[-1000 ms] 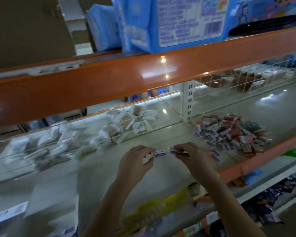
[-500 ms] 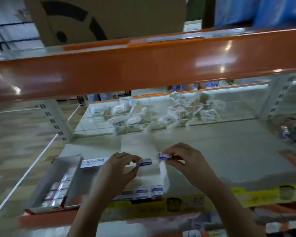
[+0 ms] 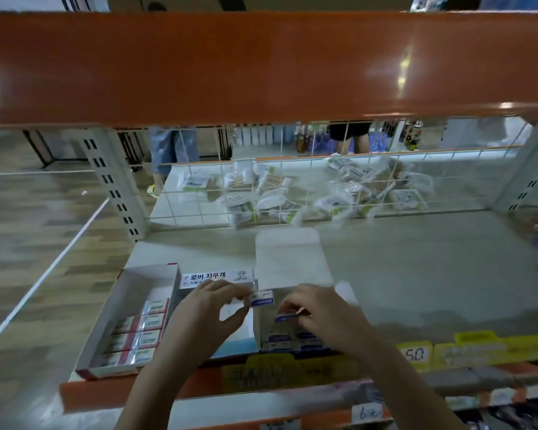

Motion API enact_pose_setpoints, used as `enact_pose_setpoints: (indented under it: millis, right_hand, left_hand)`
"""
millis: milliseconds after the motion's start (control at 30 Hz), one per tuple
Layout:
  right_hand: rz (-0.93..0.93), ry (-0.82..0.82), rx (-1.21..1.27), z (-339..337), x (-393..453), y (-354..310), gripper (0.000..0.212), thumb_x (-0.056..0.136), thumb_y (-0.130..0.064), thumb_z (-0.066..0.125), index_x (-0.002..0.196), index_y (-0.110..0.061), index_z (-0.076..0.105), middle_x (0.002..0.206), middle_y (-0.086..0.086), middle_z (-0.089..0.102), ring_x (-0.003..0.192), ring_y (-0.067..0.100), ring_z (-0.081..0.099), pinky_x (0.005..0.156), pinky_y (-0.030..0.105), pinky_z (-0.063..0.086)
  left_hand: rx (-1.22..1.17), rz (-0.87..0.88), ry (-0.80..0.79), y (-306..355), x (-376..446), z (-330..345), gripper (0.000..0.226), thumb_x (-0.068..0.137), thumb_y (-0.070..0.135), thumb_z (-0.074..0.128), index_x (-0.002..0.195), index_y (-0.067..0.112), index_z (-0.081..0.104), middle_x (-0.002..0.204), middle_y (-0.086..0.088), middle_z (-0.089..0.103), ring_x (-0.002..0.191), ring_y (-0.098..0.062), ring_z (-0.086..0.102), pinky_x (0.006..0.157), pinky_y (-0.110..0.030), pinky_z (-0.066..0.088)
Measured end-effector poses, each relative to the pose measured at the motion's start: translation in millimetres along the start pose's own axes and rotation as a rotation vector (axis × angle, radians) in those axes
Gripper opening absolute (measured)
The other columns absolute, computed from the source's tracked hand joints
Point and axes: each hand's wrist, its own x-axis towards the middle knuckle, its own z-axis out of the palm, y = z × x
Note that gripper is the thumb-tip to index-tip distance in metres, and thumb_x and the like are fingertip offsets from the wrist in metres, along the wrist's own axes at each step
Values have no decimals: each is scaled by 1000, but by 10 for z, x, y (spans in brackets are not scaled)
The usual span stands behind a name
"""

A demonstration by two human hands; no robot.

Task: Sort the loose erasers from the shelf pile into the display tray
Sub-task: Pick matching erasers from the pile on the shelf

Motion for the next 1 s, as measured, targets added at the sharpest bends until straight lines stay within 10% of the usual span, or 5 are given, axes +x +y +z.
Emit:
enact_pose_setpoints:
  millis: [600, 1000]
  right_hand:
    - [123, -141, 102, 52, 70, -119, 30, 93, -11, 50, 115, -25, 64, 116, -8, 59, 103, 7, 53, 94, 28, 46]
    - [191, 201, 117, -292, -282, 145, 23, 93, -16, 55, 111, -20, 68, 104, -4, 65, 91, 7, 59, 77, 13, 46]
  left_hand:
    - [-10, 117, -77, -39, 49, -40, 27, 84, 30, 66, 110, 32, 67, 103, 19, 65, 95, -1, 50, 74, -11, 39]
    - [305, 337, -389, 425, 473, 151, 29, 94, 38, 47, 120, 31, 59, 114, 8, 60, 108, -13, 46, 88, -26, 39]
